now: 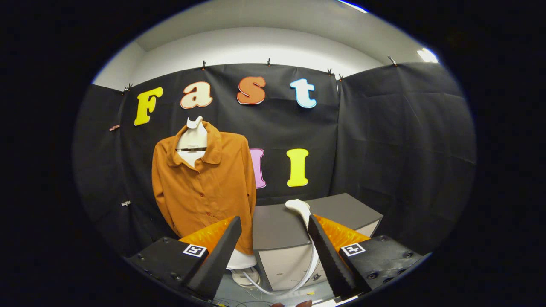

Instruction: Iron the clothes twice with a garment steamer, once on the left side and once on the right side.

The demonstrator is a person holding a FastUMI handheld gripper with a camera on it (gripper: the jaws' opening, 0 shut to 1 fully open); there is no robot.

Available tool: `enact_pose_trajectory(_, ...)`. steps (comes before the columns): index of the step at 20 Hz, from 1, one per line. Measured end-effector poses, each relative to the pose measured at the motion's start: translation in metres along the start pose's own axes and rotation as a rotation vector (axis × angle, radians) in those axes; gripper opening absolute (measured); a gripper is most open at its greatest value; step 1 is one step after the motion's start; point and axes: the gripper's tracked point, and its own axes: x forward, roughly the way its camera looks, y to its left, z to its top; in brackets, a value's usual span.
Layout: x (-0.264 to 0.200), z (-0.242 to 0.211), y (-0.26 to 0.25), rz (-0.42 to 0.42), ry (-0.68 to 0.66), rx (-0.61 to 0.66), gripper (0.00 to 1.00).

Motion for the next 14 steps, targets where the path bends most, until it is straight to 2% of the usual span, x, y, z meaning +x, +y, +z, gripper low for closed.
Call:
enact_pose_trajectory(8, 0.097, -0.049, -0.046, 0.037, 0.271, -0.001, 0.99)
enact_pose_trajectory(14, 0.172, -0.115, -0.082, 0.026, 0.483, 0.016, 0.99)
